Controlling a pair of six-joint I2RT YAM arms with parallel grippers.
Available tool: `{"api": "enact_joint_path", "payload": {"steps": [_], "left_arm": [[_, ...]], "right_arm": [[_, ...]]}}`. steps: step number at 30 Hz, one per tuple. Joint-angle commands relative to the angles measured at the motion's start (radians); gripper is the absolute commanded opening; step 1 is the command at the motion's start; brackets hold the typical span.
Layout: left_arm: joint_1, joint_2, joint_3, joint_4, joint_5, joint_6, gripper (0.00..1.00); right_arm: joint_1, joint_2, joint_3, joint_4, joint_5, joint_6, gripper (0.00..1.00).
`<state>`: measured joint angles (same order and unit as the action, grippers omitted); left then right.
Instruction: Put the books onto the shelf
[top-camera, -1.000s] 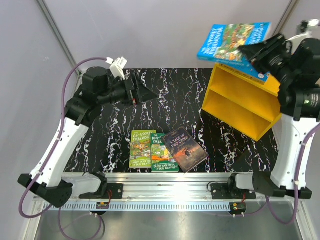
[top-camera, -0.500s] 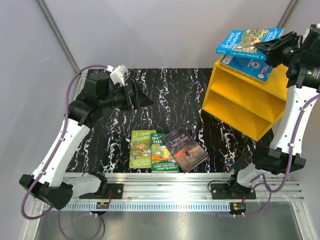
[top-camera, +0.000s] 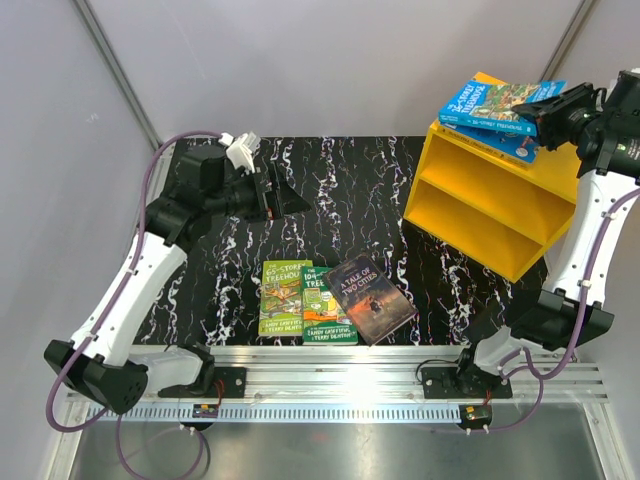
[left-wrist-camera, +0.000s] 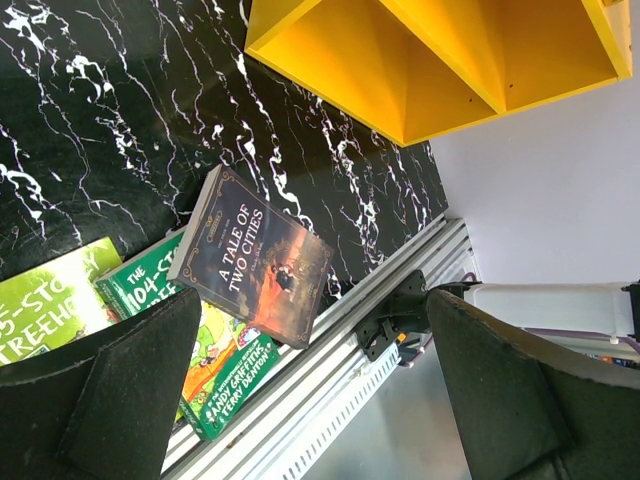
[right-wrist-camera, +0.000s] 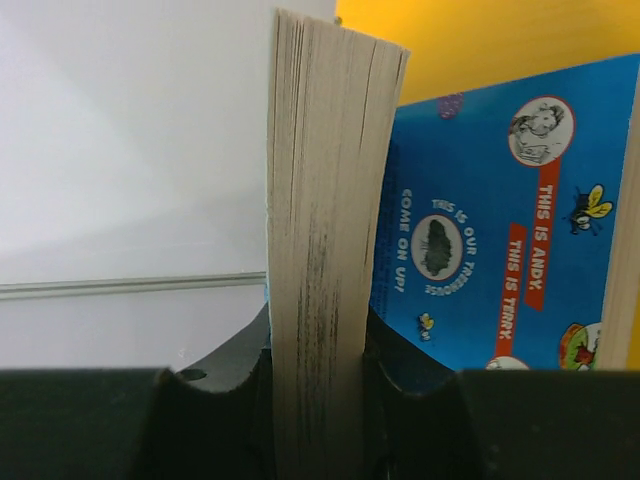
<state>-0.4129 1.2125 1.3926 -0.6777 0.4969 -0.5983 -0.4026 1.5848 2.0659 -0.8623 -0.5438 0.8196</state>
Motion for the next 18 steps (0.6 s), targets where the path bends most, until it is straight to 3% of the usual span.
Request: {"api": "enact_joint_path", "payload": {"steps": [1,8,9,11,14,18], "left_arm": [[0.003,-0.021,-0.027,0.046,0.025,0.003,0.99],[0.009,-0.036,-0.063,0.058,0.020,-0.003,0.99],[0.010,-0.039,-0.066,0.056,0.022,-0.001,0.99],[0.013,-0.041,-0.069,0.053,0.020,0.000,0.99],[0.016,-0.044,-0.073,0.052,0.020,0.003,0.99],[0.019,-0.047,-0.089,0.067,0.029,-0.001,0.99]], "right_arm": [[-0.004,-0.025,-0.026,0.043,-0.071,-0.014,0.00],[-0.021,-0.005,0.011,-0.058,-0.035,-0.080,0.04],[-0.024,-0.006,0.008,-0.061,-0.028,-0.083,0.12],[-0.033,-0.008,0.005,-0.084,-0.025,-0.089,0.42],[-0.039,-0.006,0.014,-0.133,-0.012,-0.112,0.67],[-0.045,-0.032,-0.003,-0.175,0.045,-0.140,0.77]]}}
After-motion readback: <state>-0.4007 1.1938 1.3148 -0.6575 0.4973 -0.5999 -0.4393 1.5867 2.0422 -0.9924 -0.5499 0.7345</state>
